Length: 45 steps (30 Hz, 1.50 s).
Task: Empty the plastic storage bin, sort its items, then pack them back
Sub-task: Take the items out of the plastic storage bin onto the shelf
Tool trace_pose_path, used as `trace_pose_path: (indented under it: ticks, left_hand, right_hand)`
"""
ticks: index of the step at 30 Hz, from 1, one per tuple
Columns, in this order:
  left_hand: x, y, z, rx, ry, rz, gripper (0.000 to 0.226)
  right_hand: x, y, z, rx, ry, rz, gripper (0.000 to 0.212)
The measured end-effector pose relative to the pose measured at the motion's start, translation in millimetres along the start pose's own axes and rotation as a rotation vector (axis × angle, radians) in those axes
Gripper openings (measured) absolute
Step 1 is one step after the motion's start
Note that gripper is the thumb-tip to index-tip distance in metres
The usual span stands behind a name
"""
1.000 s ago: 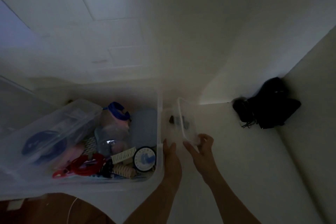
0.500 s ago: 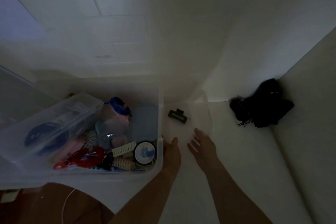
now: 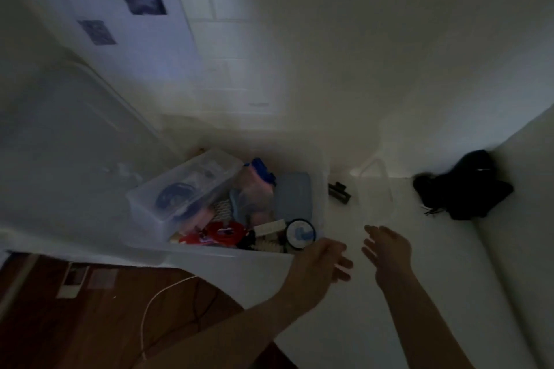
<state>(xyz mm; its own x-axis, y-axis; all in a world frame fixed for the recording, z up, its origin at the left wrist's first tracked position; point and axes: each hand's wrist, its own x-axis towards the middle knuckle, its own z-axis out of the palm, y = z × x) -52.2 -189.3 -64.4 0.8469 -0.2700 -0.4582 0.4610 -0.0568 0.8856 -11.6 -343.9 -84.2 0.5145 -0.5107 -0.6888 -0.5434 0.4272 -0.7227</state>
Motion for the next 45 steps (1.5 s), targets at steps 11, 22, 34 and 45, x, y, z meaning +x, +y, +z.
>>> trace_pose_path:
  ticks: [11, 22, 34, 45]
  left_hand:
    - [-4, 42, -224, 1.362, 0.823, 0.471, 0.056]
    - [-18, 51, -301, 1.246, 0.659, 0.126, 0.099]
    - [-57, 149, -292, 1.28, 0.248, 0.892, 0.076]
    - [-2, 158, -36, 1.266, -0.253, 1.068, 0.093]
  right_hand:
    - [-120, 25, 168, -0.441, -0.488, -0.557, 0.021]
    - [-109, 71, 253, -1.012, -0.49, -1.029, 0.033]
    - [-131, -78, 167, -1.492, -0.556, -1.55, 0.102]
    - [-136, -80, -125, -1.219, 0.057, -1.24, 0.098]
